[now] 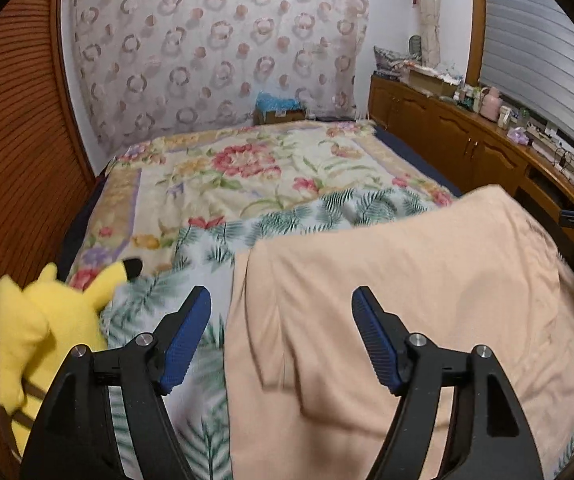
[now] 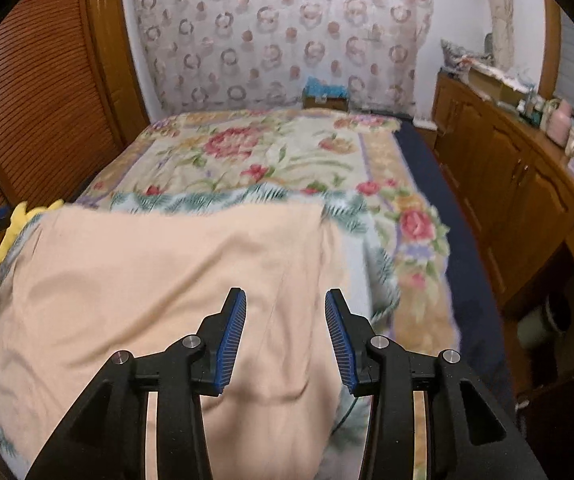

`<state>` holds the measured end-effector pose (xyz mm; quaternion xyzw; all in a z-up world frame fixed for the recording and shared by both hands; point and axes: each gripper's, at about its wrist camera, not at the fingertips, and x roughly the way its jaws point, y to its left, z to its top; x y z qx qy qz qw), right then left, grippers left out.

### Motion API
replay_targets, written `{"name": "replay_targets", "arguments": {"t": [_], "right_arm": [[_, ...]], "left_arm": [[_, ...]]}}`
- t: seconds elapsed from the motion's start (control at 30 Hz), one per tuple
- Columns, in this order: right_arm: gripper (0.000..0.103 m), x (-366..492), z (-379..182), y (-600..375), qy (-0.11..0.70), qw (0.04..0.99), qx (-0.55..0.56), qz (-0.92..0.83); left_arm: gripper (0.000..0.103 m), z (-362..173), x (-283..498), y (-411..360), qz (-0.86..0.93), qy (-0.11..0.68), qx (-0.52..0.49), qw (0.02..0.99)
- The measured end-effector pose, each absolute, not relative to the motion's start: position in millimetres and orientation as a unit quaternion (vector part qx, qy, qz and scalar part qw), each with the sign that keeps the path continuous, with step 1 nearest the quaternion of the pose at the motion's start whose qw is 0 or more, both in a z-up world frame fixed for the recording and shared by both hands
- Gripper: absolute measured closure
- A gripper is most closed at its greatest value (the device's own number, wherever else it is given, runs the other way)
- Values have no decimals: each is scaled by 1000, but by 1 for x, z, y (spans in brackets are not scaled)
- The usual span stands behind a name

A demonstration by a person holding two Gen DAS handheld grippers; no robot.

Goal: Fold small clothes

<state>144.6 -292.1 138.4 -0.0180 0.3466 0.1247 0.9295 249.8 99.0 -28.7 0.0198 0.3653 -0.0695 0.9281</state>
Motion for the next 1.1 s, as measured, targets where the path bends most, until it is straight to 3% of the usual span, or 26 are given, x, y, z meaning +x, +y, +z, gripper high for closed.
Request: {"name": "replay_targets", "arguments": {"t": [0.27,0.33,0.4,0.5,0.77,0.97,1.1], "right_arm": [[60,126,110,-304,400,909,7,117],[60,126,109,-309,407,906,10,115],[60,128,116,-309,399,910,4,114],[60,128,119,-308,393,913,-1,111],[61,113,108,-300,373,923,-35,94],[87,125,99,-286,373,920,-44,115],[98,129,100,-286,369,919,-42,132]], "left_arm": [[29,-56,239,102,-68,399,12,914],[36,-60,239,101,-72,406,12,911],[51,-62,241,100,-77,413,7,908],[63,-63,244,100,-86,416,-2,905],[73,-73,252,101,-77,441,3,894],[73,-73,255,112,-84,443,-20,892],[83,-65,252,115,-83,431,-19,898]]}}
